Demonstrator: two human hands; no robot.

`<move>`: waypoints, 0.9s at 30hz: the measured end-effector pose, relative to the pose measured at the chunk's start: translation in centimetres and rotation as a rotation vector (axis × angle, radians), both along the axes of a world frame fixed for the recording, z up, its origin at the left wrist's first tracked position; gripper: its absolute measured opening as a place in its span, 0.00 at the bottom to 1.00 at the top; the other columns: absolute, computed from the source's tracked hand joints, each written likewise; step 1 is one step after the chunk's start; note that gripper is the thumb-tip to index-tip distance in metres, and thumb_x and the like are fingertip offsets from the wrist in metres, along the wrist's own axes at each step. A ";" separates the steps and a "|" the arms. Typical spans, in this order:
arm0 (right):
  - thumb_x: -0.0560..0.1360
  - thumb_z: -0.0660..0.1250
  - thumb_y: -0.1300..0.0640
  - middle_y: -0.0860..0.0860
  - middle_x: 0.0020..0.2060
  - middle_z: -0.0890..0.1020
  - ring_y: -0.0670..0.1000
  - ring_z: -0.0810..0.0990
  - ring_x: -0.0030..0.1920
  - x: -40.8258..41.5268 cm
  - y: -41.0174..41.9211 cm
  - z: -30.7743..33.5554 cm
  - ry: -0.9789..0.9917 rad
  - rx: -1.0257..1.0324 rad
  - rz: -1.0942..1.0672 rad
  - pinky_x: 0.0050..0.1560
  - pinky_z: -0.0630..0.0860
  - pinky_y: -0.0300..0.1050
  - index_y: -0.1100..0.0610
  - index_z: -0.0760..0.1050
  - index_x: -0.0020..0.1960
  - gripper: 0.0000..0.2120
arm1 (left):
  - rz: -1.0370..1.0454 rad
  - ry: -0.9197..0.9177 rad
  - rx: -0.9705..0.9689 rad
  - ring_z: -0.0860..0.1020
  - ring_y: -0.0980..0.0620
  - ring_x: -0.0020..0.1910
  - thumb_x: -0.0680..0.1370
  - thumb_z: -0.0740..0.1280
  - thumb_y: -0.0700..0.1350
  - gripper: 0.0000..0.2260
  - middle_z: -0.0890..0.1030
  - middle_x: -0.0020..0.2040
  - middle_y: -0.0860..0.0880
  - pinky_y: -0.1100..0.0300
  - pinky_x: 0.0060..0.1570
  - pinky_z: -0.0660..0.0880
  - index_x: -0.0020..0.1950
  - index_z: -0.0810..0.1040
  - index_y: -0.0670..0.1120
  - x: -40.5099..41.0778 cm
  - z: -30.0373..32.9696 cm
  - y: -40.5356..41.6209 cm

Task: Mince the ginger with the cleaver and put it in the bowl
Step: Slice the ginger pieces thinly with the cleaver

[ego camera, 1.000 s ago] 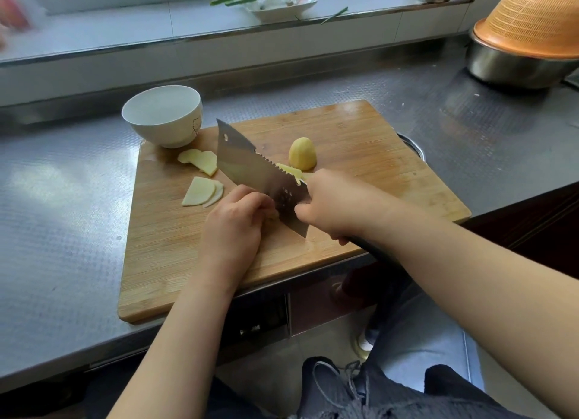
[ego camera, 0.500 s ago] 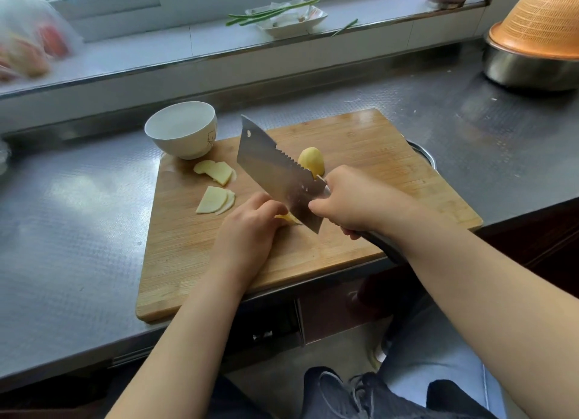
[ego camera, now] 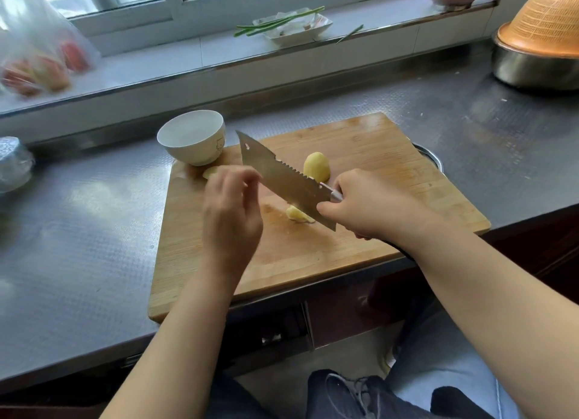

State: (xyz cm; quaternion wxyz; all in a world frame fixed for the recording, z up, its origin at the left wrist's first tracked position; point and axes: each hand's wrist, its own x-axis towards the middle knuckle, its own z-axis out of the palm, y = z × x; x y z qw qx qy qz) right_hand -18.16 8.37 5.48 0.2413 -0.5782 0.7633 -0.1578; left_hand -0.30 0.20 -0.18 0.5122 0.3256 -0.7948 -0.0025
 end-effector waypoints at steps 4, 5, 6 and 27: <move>0.76 0.65 0.41 0.47 0.40 0.78 0.50 0.77 0.41 0.8 1.1 0.3 0.116 -0.052 0.021 0.40 0.74 0.48 0.50 0.72 0.46 0.12 | 0.021 0.113 -0.052 0.74 0.50 0.46 0.80 0.60 0.36 0.06 0.75 0.48 0.50 0.61 0.49 0.71 0.51 0.77 0.38 0.1 5.8 0.6; 0.75 0.65 0.39 0.45 0.41 0.77 0.49 0.76 0.42 0.9 1.6 0.2 0.118 -0.066 0.027 0.41 0.73 0.48 0.48 0.71 0.47 0.13 | -0.014 0.053 0.013 0.74 0.52 0.47 0.81 0.60 0.39 0.07 0.76 0.48 0.52 0.60 0.50 0.71 0.52 0.77 0.41 0.1 7.2 0.7; 0.74 0.66 0.39 0.44 0.42 0.77 0.50 0.76 0.44 1.1 2.0 0.1 0.110 -0.077 0.035 0.42 0.72 0.48 0.47 0.71 0.47 0.13 | -0.056 -0.045 0.112 0.75 0.53 0.47 0.81 0.59 0.43 0.08 0.77 0.48 0.53 0.57 0.50 0.73 0.51 0.77 0.45 0.2 8.1 0.5; 0.75 0.66 0.38 0.50 0.50 0.81 0.56 0.80 0.50 2.8 4.6 -2.9 0.226 -0.183 0.079 0.41 0.69 0.47 0.51 0.65 0.55 0.20 | -0.155 -0.956 0.642 0.77 0.59 0.44 0.76 0.68 0.40 0.09 0.82 0.44 0.57 0.62 0.47 0.74 0.45 0.84 0.54 -2.0 7.5 1.0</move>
